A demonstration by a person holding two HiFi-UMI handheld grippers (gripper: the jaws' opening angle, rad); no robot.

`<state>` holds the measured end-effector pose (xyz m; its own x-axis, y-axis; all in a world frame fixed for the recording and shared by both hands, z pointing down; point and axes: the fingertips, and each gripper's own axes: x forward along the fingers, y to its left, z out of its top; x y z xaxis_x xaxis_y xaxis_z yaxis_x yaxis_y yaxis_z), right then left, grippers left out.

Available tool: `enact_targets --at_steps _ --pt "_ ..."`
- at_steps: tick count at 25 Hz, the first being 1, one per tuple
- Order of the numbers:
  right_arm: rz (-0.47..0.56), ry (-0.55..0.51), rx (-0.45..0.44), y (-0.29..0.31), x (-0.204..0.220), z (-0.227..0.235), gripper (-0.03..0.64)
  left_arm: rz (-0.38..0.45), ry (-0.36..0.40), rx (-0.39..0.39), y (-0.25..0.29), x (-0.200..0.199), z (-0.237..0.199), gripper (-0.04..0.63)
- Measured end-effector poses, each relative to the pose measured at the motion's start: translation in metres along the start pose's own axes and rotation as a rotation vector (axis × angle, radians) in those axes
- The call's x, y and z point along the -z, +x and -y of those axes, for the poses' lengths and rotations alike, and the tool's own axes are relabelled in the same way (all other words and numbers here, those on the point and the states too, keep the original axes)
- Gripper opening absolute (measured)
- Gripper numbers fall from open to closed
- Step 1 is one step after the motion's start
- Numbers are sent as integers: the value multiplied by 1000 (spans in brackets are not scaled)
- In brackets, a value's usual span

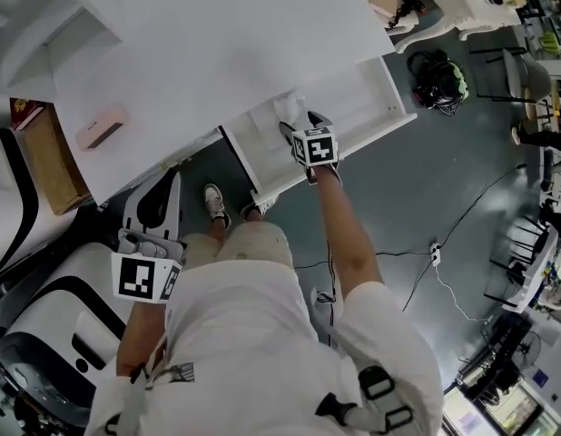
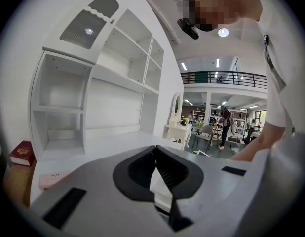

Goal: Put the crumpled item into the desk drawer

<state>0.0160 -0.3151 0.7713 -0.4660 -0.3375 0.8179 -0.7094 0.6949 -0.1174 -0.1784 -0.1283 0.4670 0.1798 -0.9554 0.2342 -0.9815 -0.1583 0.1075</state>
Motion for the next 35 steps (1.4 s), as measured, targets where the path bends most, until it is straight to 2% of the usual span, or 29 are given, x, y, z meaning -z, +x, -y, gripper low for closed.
enact_targets --at_steps 7,14,17,20,21,28,35 --pt "26 55 42 -37 3 -1 352 39 11 84 1 -10 1 17" --pt "129 161 85 -94 5 -11 219 98 37 180 2 -30 12 17" --pt "161 220 107 -115 16 -16 134 111 39 212 3 -36 16 17" --pt "200 286 143 -135 25 -18 21 126 37 239 7 -39 17 17" --pt "214 309 151 -142 28 -18 11 133 38 249 9 -40 18 17" --pt "340 452 184 -193 37 -2 11 143 72 289 30 -55 31 17" --pt "475 519 219 -253 23 26 9 188 88 317 47 -79 50 17"
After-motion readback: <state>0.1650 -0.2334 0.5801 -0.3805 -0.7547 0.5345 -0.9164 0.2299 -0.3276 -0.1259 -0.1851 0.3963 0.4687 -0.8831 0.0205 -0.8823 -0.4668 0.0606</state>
